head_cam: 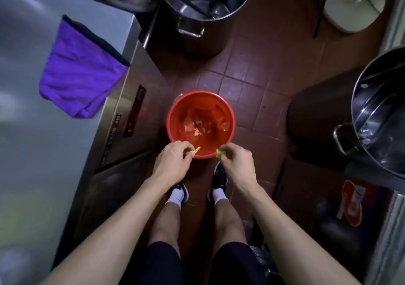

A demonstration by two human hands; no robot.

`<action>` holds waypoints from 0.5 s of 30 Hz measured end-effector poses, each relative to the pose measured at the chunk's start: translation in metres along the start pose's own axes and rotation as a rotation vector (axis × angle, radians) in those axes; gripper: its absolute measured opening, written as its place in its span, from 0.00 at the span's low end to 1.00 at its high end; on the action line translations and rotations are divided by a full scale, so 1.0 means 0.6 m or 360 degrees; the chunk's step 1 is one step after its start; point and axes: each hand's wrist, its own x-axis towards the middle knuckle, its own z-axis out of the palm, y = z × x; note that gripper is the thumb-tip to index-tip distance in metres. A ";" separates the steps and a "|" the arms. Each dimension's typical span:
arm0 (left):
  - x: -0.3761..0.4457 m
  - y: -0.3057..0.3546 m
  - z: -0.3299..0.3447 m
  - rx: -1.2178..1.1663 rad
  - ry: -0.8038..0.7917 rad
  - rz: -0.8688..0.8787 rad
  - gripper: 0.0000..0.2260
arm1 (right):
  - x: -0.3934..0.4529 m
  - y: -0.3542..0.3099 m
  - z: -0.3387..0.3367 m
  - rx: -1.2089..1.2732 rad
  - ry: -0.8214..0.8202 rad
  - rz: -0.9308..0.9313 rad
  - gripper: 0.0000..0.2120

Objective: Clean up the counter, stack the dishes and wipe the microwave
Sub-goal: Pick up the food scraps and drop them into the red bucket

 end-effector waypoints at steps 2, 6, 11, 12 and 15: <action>0.036 -0.010 0.038 0.0012 -0.0010 -0.0011 0.05 | 0.036 0.032 0.023 0.0007 -0.0021 0.0036 0.03; 0.105 -0.031 0.099 0.0106 -0.0065 0.0010 0.07 | 0.095 0.085 0.072 -0.0001 -0.0096 0.0106 0.03; 0.190 -0.062 0.156 -0.0134 -0.0046 -0.0259 0.05 | 0.159 0.130 0.123 0.0024 -0.0134 0.0162 0.03; 0.203 -0.069 0.167 -0.0173 -0.0033 -0.0304 0.05 | 0.170 0.138 0.131 0.0045 -0.0127 0.0181 0.02; 0.240 -0.087 0.195 -0.0271 -0.0021 -0.0397 0.05 | 0.204 0.158 0.154 0.0092 -0.0105 0.0232 0.01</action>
